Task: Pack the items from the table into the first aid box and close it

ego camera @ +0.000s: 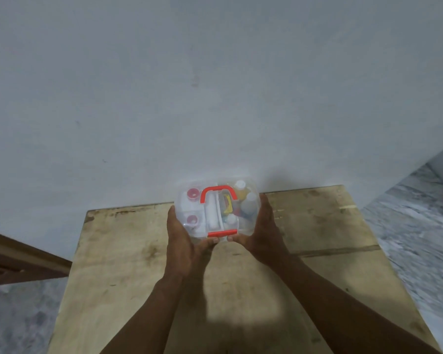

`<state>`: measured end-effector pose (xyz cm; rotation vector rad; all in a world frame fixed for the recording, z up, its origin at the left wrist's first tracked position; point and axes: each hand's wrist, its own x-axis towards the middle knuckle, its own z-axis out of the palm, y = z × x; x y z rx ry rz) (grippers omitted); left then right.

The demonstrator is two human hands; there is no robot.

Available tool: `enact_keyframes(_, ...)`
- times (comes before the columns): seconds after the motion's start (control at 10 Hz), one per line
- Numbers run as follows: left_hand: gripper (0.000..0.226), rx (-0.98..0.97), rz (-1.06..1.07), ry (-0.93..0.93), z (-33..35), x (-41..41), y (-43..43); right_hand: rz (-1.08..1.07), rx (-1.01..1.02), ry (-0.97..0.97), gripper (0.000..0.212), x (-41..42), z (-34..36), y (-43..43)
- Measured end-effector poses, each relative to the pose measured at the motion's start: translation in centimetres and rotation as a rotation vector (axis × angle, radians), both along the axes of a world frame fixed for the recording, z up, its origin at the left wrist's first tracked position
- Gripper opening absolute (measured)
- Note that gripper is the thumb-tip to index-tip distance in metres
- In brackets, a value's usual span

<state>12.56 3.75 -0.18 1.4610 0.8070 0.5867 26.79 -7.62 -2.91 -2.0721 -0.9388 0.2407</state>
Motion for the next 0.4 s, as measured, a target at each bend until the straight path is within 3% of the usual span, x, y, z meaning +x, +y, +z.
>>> enact_keyframes(0.1,0.075,-0.071,-0.013,-0.046,-0.5,0.1,0.4,-0.029,-0.067,0.058,0.102,0.2,0.0,-0.1)
enact_keyframes(0.2,0.047,-0.395,0.052,-0.051,0.9,0.4,0.6,-0.032,-0.285,-0.006,0.121,0.6,0.4,-0.4)
enact_keyframes(0.3,0.09,-0.573,0.058,-0.005,1.9,0.7,1.3,0.037,-0.504,-0.03,0.132,0.5,2.4,-0.6)
enact_keyframes(0.4,0.069,-0.285,0.169,0.132,2.0,-0.5,0.0,-0.066,-0.502,-0.031,0.129,-0.5,3.1,-1.7)
